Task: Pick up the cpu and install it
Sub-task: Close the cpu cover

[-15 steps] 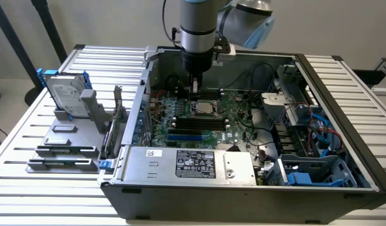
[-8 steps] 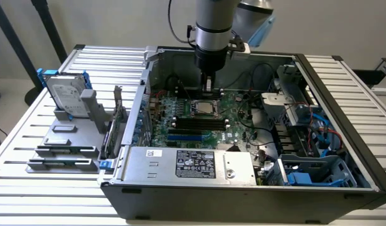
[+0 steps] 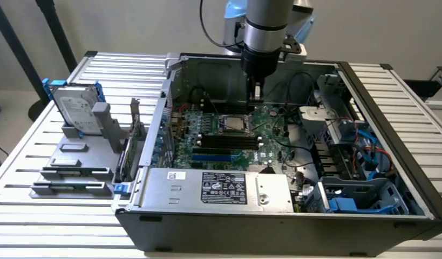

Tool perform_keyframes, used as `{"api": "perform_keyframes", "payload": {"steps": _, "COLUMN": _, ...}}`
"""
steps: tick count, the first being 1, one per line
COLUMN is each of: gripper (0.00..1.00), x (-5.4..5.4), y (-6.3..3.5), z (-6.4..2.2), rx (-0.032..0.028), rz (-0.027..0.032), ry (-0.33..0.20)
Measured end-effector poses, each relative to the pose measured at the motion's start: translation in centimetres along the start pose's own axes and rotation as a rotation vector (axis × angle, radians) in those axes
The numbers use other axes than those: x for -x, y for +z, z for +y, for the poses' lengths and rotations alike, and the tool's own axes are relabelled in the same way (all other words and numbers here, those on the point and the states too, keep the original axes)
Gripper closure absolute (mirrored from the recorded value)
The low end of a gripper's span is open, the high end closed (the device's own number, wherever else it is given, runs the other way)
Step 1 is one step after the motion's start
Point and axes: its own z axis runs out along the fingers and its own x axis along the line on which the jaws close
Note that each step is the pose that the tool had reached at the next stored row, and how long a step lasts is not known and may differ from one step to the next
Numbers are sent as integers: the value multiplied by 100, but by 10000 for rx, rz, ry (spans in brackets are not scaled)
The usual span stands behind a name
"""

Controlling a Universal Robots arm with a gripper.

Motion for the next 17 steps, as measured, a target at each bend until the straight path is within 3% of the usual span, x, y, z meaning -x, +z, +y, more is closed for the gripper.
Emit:
{"api": "perform_keyframes", "payload": {"steps": 11, "gripper": 89, "x": -22, "y": -81, "z": 499, "rx": -30, "rz": 5, "ry": 2}}
{"api": "perform_keyframes", "payload": {"steps": 17, "gripper": 89, "x": -21, "y": -31, "z": 558, "rx": -23, "rz": 6, "ry": -12}}
